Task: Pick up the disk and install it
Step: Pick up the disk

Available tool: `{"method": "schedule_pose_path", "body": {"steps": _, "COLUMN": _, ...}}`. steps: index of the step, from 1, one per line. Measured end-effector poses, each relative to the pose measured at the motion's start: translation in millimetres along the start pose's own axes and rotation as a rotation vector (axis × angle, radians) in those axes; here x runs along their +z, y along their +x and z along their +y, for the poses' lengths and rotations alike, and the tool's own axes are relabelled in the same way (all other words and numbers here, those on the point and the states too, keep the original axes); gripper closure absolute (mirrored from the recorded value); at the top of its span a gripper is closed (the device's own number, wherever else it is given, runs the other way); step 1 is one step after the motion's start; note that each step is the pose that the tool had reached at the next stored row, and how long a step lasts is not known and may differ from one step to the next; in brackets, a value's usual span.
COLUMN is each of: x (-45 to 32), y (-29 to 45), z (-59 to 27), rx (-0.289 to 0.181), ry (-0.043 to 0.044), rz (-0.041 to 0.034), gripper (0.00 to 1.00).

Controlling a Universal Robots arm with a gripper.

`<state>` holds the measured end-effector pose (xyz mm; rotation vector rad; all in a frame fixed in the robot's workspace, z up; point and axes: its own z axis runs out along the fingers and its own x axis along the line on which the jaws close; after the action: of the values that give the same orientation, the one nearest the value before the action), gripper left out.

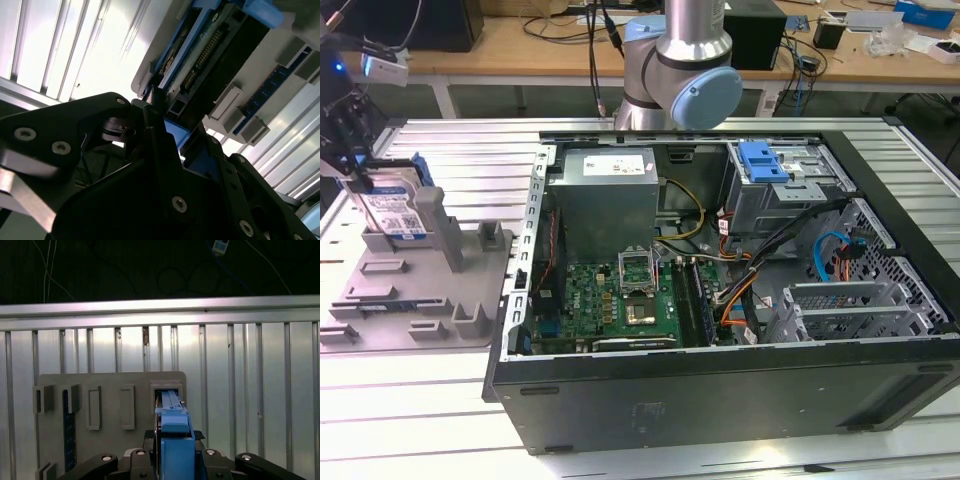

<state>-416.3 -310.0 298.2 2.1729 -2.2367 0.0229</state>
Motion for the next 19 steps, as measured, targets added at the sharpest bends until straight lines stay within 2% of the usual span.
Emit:
{"method": "schedule_pose_path", "body": {"steps": 3, "x": -2.1, "y": 0.1, "z": 0.0, "rx": 0.0, "ry": 0.0, "rz": 0.0, "gripper": 0.64}}
{"method": "schedule_pose_path", "body": {"steps": 9, "x": -13.8, "y": 0.5, "z": 0.1, "rx": 0.0, "ry": 0.0, "rz": -0.0001, "gripper": 0.64}}
{"method": "schedule_pose_path", "body": {"steps": 14, "x": -30.3, "y": 0.9, "z": 0.2, "rx": 0.0, "ry": 0.0, "rz": -0.0002, "gripper": 0.64}}
{"method": "schedule_pose_path", "body": {"steps": 18, "x": -39.0, "y": 1.2, "z": 0.2, "rx": 0.0, "ry": 0.0, "rz": -0.0002, "gripper": 0.64}}
{"method": "schedule_pose_path", "body": {"steps": 19, "x": -49.2, "y": 1.6, "z": 0.3, "rx": 0.0, "ry": -0.0001, "rz": -0.0001, "gripper": 0.64}}
